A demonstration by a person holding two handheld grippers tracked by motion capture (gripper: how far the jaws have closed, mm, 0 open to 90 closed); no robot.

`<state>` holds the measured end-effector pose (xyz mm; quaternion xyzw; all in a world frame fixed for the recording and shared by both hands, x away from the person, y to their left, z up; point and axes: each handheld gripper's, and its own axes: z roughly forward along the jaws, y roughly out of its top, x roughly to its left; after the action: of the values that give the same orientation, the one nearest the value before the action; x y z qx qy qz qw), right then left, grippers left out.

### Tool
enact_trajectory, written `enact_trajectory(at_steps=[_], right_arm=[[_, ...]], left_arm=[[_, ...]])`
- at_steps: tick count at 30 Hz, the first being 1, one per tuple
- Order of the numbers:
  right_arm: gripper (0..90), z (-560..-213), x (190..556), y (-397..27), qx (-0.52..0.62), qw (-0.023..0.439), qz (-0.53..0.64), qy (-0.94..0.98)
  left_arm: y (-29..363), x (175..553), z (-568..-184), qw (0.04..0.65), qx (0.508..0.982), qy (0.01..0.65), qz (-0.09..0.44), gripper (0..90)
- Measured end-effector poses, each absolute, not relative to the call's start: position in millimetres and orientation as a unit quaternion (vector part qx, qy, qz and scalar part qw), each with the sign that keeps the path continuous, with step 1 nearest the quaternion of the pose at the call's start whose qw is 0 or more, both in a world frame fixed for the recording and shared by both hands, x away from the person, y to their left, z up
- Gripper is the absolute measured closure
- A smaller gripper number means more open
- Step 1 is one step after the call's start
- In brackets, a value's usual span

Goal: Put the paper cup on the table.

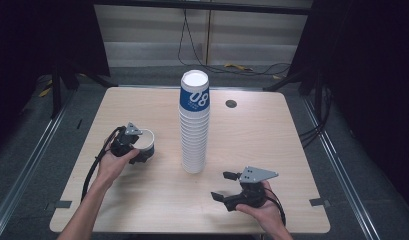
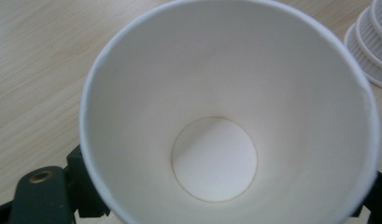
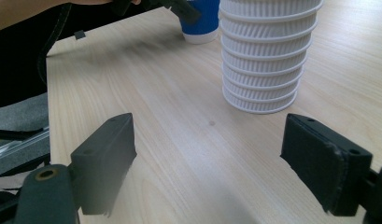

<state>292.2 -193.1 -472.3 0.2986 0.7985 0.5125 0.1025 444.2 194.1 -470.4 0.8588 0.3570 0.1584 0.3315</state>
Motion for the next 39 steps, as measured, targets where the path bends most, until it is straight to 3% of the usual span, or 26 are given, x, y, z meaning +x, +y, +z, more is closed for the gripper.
enact_trajectory(at_steps=[8,11,20,39], right_arm=[[17.2,-471,291,-195,0.301,0.108,0.512,0.797],[16.0,-471,291,-195,0.305,0.109,0.512,0.796],[14.5,-470,290,-196,0.309,0.115,0.513,0.792],[13.8,-469,290,-198,0.321,0.128,0.512,0.786]], left_arm=[[204,439,-468,0.34,0.849,0.376,0.15,16.4],[209,435,-469,0.364,0.845,0.374,0.12,15.8],[216,426,-471,0.383,0.833,0.372,0.146,16.7],[234,395,-477,0.436,0.798,0.39,0.145,17.1]])
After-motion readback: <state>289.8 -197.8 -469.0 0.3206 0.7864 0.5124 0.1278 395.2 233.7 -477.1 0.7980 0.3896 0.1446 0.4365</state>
